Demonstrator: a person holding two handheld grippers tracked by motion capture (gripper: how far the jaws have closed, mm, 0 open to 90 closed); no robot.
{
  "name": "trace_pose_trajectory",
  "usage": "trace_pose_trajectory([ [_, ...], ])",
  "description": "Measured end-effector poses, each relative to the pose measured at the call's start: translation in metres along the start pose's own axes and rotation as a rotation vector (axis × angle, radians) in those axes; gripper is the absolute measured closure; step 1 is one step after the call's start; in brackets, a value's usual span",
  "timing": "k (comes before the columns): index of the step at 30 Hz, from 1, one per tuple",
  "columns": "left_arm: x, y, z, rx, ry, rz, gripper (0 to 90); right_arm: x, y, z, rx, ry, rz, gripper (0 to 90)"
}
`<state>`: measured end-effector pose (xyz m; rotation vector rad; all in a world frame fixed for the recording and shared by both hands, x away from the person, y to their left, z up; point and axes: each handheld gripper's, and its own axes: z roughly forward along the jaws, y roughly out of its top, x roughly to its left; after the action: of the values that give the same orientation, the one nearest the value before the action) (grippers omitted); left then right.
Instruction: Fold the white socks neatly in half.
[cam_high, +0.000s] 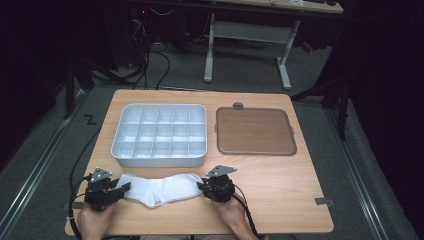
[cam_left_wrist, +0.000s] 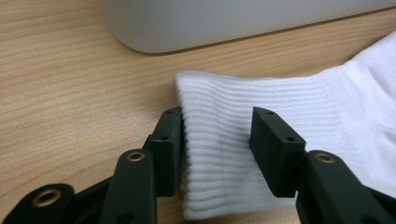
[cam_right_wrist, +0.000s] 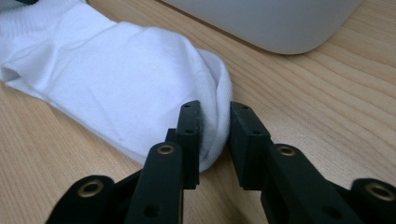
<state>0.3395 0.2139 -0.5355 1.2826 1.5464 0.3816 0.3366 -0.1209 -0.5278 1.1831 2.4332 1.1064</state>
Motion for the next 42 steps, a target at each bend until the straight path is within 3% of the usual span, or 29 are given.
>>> trace_pose_trajectory([
  [6, -0.001, -0.001, -0.001, 0.002, -0.011, -0.008, 62.0, 0.002, 0.000, -0.001, -0.006, -0.010, -0.018, 83.2],
  [16, -0.010, -0.006, -0.003, -0.002, -0.049, 0.017, 74.4, -0.001, -0.003, -0.008, -0.017, -0.014, -0.023, 84.4],
  [27, -0.030, -0.012, 0.000, 0.033, -0.100, 0.019, 75.8, -0.013, -0.014, -0.026, -0.028, -0.044, -0.008, 84.5],
  [42, -0.059, -0.015, 0.010, 0.055, -0.165, -0.004, 76.3, -0.035, -0.027, -0.047, -0.035, -0.094, 0.048, 84.6],
])
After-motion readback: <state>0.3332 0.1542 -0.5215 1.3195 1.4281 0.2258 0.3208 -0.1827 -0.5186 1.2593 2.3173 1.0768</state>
